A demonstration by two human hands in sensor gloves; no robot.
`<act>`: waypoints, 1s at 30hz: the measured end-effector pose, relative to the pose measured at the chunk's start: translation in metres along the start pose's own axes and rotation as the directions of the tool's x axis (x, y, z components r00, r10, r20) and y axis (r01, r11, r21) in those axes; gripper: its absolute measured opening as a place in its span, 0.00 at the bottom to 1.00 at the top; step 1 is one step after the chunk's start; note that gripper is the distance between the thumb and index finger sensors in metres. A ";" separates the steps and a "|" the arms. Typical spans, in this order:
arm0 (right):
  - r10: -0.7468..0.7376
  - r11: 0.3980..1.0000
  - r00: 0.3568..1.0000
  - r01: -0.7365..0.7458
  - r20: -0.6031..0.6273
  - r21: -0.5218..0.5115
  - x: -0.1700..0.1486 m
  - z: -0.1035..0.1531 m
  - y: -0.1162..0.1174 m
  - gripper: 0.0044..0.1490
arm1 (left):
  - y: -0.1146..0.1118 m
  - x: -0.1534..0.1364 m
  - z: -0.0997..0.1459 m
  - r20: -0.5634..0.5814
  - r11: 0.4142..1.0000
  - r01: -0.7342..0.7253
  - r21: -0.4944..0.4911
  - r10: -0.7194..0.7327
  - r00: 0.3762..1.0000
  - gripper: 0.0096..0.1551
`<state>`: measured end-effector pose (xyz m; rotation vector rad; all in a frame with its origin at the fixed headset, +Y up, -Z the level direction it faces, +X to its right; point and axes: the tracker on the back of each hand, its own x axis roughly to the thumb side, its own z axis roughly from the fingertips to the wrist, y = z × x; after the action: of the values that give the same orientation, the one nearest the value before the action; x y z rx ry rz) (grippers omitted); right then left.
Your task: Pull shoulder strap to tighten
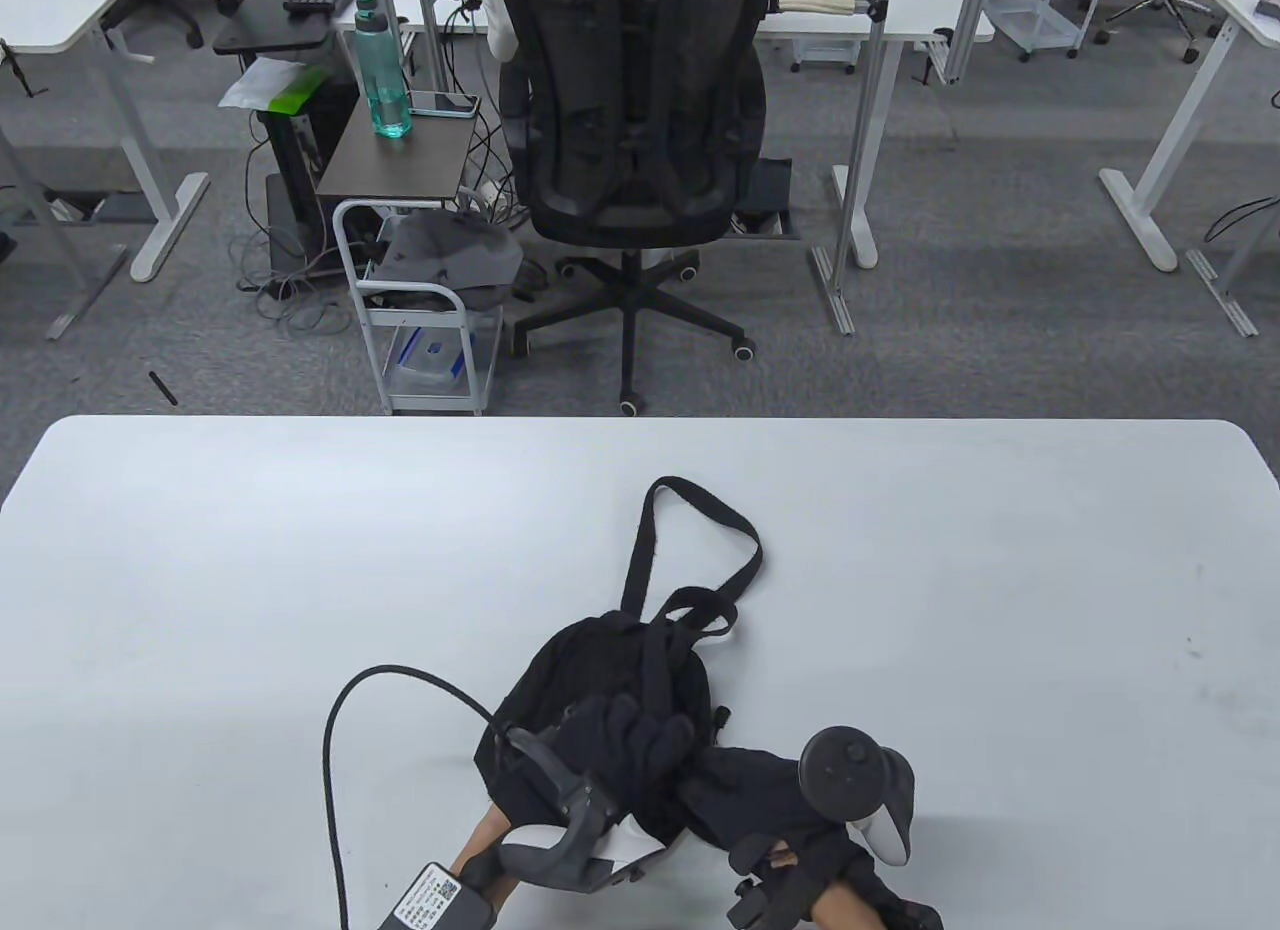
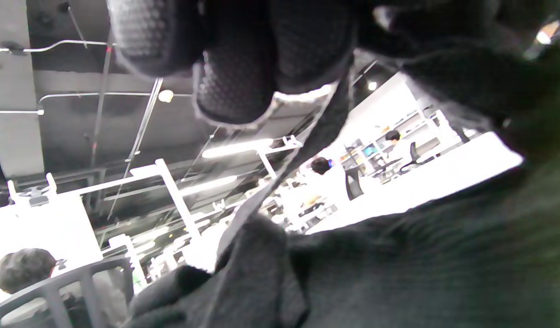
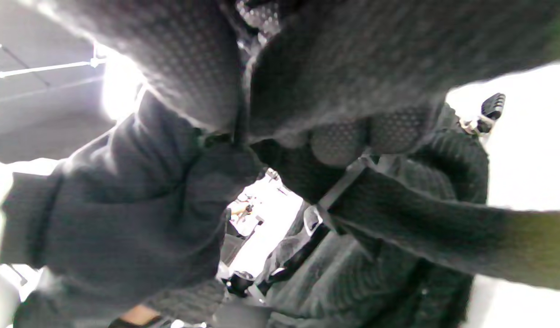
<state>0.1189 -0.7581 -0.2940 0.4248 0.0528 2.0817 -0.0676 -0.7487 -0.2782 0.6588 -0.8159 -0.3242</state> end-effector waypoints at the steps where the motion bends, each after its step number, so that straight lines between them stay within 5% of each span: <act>1: 0.001 1.000 1.000 -0.001 0.007 0.005 0.001 0.000 0.002 0.29 | 0.003 0.004 -0.001 0.010 1.000 -0.003 0.015 0.003 1.000 0.37; 15: 0.045 0.999 0.999 -0.045 0.015 0.016 0.005 0.000 0.002 0.22 | -0.014 -0.009 -0.002 -0.038 0.997 -0.032 -0.064 0.030 0.999 0.38; 24: -0.002 0.999 1.000 0.002 -0.012 0.036 -0.001 -0.001 0.001 0.29 | 0.009 0.006 -0.003 0.012 1.000 -0.008 -0.009 0.008 1.000 0.37; 30: 0.012 0.999 1.000 -0.013 0.014 0.038 0.004 0.001 0.002 0.22 | 0.011 0.011 -0.002 0.028 1.000 -0.029 0.005 0.028 0.999 0.38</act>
<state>0.1158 -0.7564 -0.2915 0.4636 0.0818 2.0925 -0.0584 -0.7453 -0.2662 0.6484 -0.8520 -0.3059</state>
